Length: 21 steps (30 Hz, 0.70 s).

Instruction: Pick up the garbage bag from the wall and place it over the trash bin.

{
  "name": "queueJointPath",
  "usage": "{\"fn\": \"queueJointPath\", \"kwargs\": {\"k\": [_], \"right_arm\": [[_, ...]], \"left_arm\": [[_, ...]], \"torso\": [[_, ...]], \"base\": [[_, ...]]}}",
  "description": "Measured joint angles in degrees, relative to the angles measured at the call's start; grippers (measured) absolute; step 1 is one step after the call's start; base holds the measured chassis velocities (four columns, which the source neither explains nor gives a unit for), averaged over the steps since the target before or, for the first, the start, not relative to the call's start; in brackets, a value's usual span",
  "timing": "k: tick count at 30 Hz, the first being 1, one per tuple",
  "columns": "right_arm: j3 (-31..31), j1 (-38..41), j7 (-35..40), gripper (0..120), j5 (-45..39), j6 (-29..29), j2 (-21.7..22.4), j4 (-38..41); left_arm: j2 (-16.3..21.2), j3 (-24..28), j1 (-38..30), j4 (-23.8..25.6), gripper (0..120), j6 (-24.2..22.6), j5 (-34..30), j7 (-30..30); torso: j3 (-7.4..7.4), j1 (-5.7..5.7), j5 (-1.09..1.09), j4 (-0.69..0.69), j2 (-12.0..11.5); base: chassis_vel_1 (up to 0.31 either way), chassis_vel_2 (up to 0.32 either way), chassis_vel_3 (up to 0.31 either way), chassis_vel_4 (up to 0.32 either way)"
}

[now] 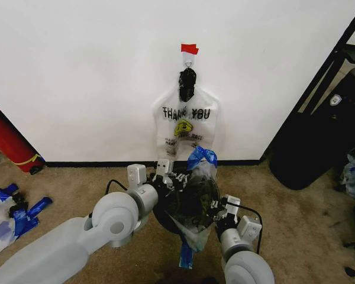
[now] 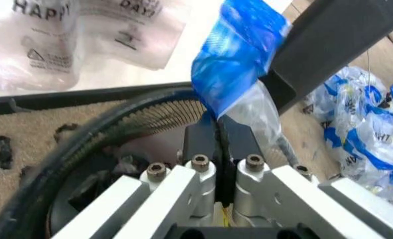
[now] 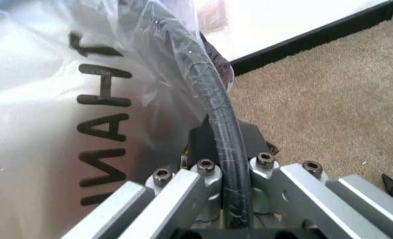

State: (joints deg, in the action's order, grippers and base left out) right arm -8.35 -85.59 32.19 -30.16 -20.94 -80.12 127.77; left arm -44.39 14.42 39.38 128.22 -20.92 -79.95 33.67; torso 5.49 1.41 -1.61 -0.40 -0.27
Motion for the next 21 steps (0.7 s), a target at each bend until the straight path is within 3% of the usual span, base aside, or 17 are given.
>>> {"fn": "queueJointPath", "kwargs": {"k": [21], "right_arm": [[-0.73,0.4,0.49,0,-2.91,0.07,0.11,-0.86]], "left_arm": [[7.17,-10.71,7.53,0.36,0,-0.25,0.04,-2.11]], "torso": [[0.0,0.0,0.0,0.0,0.0]], "base": [[0.0,0.0,0.0,0.0]]}}
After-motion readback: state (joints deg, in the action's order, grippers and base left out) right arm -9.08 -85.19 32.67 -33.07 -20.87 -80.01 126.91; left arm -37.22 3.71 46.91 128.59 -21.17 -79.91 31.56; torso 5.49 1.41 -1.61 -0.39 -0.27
